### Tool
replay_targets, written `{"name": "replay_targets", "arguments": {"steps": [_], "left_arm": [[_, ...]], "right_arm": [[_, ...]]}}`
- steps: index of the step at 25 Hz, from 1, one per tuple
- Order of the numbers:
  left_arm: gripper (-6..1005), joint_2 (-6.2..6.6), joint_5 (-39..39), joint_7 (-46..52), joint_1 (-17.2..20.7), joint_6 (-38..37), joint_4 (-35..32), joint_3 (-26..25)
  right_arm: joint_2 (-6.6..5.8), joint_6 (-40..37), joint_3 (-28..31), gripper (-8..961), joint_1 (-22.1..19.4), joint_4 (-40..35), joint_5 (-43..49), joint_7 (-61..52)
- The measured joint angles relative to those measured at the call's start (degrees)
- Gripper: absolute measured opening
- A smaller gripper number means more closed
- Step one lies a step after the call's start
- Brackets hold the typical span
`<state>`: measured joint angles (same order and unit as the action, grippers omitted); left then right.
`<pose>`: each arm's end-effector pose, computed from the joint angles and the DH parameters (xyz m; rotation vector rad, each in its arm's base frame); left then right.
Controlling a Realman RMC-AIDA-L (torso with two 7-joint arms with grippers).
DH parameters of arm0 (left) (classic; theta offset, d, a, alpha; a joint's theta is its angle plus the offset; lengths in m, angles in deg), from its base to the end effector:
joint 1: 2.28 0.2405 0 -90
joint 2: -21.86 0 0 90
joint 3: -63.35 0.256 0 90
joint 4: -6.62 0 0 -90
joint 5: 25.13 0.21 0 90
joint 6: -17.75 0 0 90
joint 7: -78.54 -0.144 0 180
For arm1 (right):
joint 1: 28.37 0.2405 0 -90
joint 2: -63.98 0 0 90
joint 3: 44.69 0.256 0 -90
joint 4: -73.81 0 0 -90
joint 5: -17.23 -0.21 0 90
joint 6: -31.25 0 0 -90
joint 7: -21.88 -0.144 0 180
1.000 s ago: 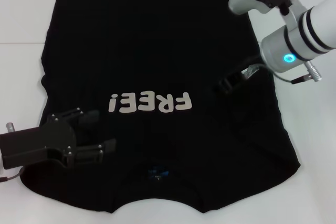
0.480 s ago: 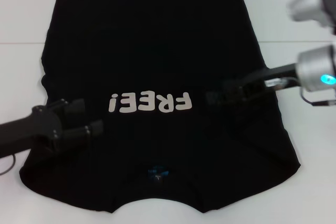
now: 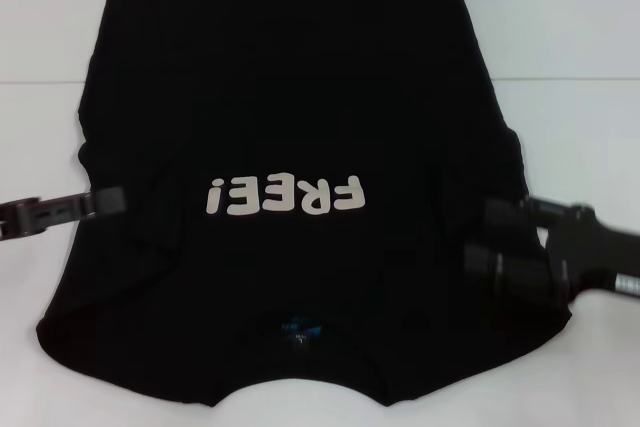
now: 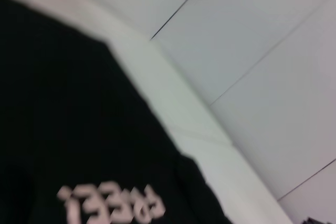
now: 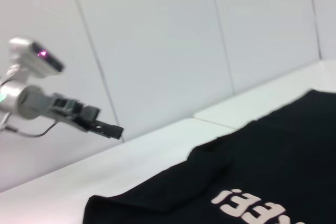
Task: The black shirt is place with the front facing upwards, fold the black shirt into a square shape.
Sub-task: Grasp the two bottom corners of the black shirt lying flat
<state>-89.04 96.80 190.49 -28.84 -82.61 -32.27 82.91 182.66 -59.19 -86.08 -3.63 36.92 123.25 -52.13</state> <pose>-0.3181 0.3071 0.0941 -2.3387 -1.4475 -0.8853 0.2775 0.3103 0.0073 -2.6290 0.5950 0.8220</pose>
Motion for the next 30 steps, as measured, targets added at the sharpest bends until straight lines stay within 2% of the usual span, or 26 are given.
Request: {"name": "replay_targets", "arguments": {"steps": [5, 9, 12, 16, 20, 30], "left_arm": [[874, 3.85, 9.33, 11.78, -1.39, -2.44, -1.97, -0.10], [874, 5.18, 17.98, 19.76, -2.91, -3.77, -5.29, -0.02], [874, 4.92, 24.59, 23.16, -4.48, -3.39, -7.11, 1.58], [873, 4.11, 28.88, 25.07, -6.05, -0.79, -7.26, 5.16], [874, 3.33, 31.11, 25.89, -6.89, 2.00, -7.34, 8.23], [874, 2.12, 32.64, 26.36, -7.37, 7.42, -6.93, 11.94]], "right_arm": [[0.22, -0.03, 0.14, 799, -1.79, 5.49, 1.01, 10.72], [0.32, 1.32, 0.41, 799, -2.00, 8.12, 1.58, 15.95], [0.43, 2.97, 0.26, 799, -1.84, 8.72, 1.60, 16.82], [0.60, 4.03, 0.35, 799, -1.73, 9.08, 1.63, 16.89], [0.56, 3.93, 0.46, 798, -1.74, 9.30, 1.61, 16.90], [0.56, 3.93, 0.52, 798, -1.54, 9.38, 1.60, 16.47]]}}
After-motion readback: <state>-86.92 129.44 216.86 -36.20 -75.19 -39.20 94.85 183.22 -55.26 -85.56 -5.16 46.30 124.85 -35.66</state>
